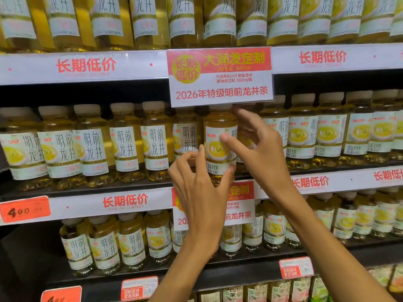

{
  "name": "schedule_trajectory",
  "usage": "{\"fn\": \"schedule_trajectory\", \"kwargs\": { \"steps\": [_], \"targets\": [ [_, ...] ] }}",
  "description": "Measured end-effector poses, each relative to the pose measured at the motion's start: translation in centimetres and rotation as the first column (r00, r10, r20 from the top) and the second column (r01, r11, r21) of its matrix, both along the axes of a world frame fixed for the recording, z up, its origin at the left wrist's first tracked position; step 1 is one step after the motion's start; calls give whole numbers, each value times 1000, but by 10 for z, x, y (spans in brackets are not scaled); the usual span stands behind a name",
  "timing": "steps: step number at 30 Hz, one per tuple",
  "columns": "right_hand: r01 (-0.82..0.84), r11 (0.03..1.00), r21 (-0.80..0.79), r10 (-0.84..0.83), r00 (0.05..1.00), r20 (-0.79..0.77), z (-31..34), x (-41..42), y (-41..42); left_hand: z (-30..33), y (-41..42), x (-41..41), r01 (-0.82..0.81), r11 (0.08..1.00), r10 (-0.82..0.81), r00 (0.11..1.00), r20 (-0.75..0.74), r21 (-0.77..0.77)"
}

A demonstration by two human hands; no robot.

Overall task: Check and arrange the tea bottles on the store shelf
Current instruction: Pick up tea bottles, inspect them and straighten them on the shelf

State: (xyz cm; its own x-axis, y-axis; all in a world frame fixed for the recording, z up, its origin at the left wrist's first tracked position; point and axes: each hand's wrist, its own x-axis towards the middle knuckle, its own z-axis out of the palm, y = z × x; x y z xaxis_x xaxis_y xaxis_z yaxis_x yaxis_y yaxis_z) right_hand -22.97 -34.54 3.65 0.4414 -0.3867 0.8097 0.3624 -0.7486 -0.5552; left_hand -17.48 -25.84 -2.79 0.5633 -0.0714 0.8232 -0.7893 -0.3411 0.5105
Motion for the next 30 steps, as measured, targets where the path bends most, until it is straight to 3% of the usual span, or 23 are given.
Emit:
{"fn": "schedule_trajectory", "kwargs": {
  "steps": [6,13,17,23,26,30],
  "targets": [
    [265,952,-154,-260,964,53,0,7,-1,1,-7,-2,-13,1000,13,1000,-1,1],
    [518,789,-330,-495,854,159,-2,23,-5,3,-14,3,-141,990,138,983,123,13],
    [562,722,-403,-540,823,179,-8,28,-8,3,-18,10,-192,978,181,974,134,77],
    [546,741,-391,-520,835,181,-9,21,-22,4,-22,12,-207,974,196,973,123,92],
    [683,662,-308,-652,728,213,-6,16,-36,4,-21,8,-153,987,145,981,130,56],
    [735,558,-385,-754,643,137,-3,19,-47,4,-22,-1,-68,997,63,987,148,26]
  ]
}}
